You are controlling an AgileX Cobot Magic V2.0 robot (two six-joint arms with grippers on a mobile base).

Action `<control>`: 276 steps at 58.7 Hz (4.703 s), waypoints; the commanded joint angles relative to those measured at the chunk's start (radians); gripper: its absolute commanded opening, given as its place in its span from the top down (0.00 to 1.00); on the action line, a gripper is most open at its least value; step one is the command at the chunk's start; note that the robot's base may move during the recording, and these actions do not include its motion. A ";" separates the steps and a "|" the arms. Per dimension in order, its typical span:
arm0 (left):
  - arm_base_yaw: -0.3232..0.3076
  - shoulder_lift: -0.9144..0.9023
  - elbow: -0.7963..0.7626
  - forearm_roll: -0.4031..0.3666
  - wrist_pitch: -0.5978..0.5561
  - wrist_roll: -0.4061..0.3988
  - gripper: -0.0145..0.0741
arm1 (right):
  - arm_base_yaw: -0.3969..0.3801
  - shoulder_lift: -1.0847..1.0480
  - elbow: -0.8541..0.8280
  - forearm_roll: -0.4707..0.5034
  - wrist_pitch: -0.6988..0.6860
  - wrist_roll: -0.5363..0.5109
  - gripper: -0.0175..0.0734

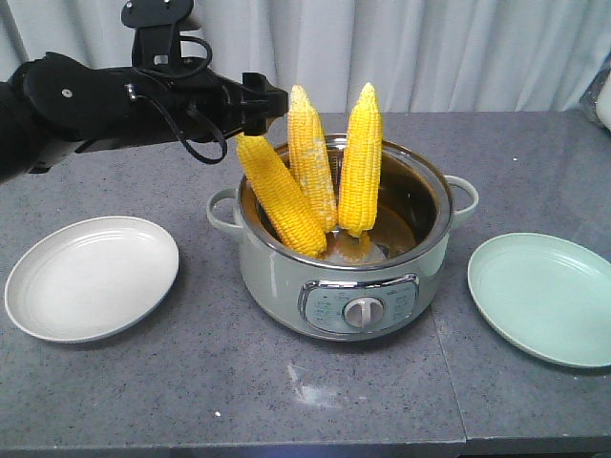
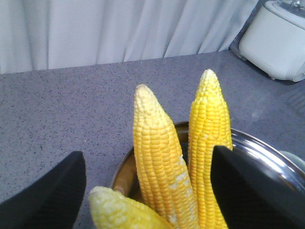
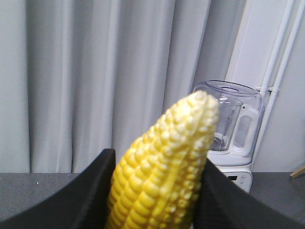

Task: Distribute corn equally
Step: 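Lift the corn cobs out and carry them over the plates, then lower each cob onto its plate and open both grippers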

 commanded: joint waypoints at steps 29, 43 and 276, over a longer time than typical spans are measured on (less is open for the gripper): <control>-0.003 0.038 -0.036 -0.027 0.024 -0.006 0.35 | -0.004 0.000 -0.028 -0.044 -0.050 -0.007 0.81; -0.003 -0.008 -0.036 -0.027 0.038 -0.004 0.74 | -0.004 0.000 -0.028 -0.040 -0.050 -0.007 0.81; 0.118 -0.096 -0.038 1.047 0.678 -0.556 0.33 | -0.434 0.608 -0.030 0.799 -0.068 -0.669 0.17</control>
